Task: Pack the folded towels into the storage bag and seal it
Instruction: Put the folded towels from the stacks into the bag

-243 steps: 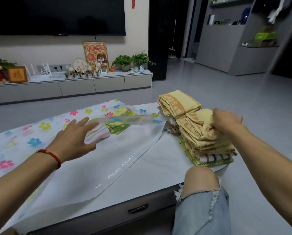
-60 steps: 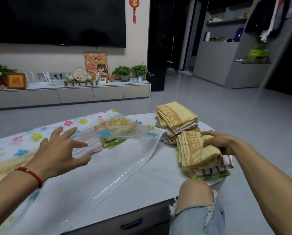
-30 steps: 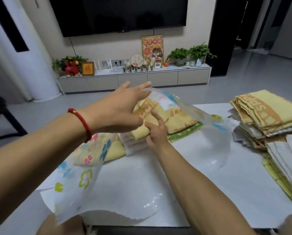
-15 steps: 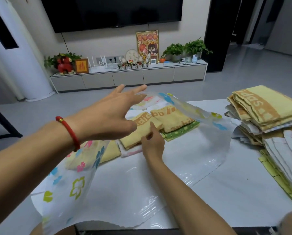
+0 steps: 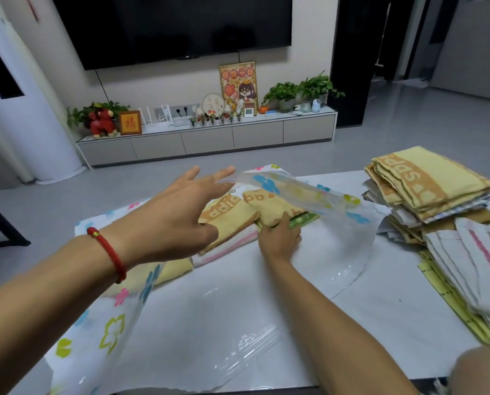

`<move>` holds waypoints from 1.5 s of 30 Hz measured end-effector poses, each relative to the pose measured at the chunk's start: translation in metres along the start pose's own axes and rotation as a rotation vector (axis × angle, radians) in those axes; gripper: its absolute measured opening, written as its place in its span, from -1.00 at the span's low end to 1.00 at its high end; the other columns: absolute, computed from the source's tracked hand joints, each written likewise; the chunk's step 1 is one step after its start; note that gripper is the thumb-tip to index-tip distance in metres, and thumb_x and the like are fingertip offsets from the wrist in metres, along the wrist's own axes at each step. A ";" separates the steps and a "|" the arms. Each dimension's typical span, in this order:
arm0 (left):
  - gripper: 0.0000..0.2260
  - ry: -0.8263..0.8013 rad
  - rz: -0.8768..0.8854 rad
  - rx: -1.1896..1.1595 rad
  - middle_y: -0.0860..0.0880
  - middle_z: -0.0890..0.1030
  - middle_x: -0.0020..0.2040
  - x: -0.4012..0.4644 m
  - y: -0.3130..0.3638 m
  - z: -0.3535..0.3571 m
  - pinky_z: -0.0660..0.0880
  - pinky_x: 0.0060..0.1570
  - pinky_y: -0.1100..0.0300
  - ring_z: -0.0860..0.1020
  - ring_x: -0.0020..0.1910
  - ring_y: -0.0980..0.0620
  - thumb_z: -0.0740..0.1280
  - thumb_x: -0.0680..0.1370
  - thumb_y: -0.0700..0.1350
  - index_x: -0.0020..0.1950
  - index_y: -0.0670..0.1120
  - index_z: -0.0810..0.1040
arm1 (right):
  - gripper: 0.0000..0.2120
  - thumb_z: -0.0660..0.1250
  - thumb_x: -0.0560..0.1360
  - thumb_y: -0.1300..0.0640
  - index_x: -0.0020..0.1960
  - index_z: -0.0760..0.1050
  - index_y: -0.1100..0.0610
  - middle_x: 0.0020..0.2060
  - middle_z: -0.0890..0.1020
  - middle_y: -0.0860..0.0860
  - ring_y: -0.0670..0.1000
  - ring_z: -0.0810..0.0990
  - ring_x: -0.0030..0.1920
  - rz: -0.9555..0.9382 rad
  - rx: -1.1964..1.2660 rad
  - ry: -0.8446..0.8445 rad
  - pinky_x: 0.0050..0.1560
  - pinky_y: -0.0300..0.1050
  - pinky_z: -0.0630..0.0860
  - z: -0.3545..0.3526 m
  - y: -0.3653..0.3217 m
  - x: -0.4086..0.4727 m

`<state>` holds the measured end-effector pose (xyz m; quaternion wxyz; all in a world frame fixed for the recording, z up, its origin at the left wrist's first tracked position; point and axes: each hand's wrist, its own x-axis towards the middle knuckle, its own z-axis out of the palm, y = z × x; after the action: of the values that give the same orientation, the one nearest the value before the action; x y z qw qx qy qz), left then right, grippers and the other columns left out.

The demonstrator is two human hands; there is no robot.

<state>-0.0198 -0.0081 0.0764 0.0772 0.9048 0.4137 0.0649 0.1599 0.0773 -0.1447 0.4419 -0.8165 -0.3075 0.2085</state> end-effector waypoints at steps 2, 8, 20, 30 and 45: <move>-0.26 -0.014 0.000 0.001 0.38 -0.06 0.54 -0.001 -0.001 -0.001 0.04 0.49 0.07 -0.07 0.58 0.06 0.31 0.44 -0.20 0.54 0.23 0.14 | -0.46 0.22 0.59 -0.04 0.54 0.29 0.05 0.48 0.35 0.18 0.23 0.33 0.44 -0.067 -0.230 -0.085 0.39 0.14 0.26 -0.005 0.003 0.023; -0.20 -0.065 0.018 0.028 0.38 -0.11 0.54 0.001 -0.004 0.000 0.04 0.51 0.06 -0.07 0.58 0.03 0.41 0.44 -0.14 0.54 0.26 0.09 | -0.42 0.19 0.56 -0.11 0.57 0.24 -0.07 0.48 0.42 0.05 0.23 0.38 0.37 -0.265 -0.489 -0.285 0.27 0.14 0.25 -0.036 0.018 0.046; -0.28 0.077 0.048 0.123 0.06 -0.11 0.62 0.001 -0.008 0.033 0.28 0.41 -0.06 0.22 0.49 -0.14 0.48 0.43 -0.06 0.51 0.21 0.25 | -0.75 0.24 0.51 0.02 0.07 0.63 0.05 0.00 0.69 0.02 0.14 0.59 0.04 -0.464 -0.838 0.136 -0.09 -0.03 0.56 -0.272 0.101 -0.028; -0.35 0.121 -0.058 0.304 -0.11 0.15 0.58 -0.019 -0.027 0.058 0.56 0.00 -0.17 0.43 0.19 -0.28 0.47 0.32 -0.02 0.37 0.32 0.42 | -0.48 0.16 0.61 0.09 0.55 0.17 -0.02 0.38 0.40 0.27 0.29 0.37 0.37 0.286 -0.947 0.080 0.34 0.20 0.33 -0.372 0.165 0.034; -0.55 -0.006 -0.047 0.669 -0.18 0.45 0.39 -0.071 -0.057 0.079 0.52 -0.20 -0.29 0.38 0.22 -0.37 0.40 0.21 0.36 0.02 0.24 0.51 | -0.60 0.39 0.59 0.25 0.41 0.47 0.12 0.13 0.69 0.20 0.19 0.71 0.08 0.296 0.248 -0.428 -0.07 0.07 0.71 -0.406 0.115 0.029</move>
<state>-0.0936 -0.0320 -0.0163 -0.2213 0.8704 0.4326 -0.0791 0.4656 -0.1919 -0.0321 0.4282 -0.7295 -0.2434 0.4745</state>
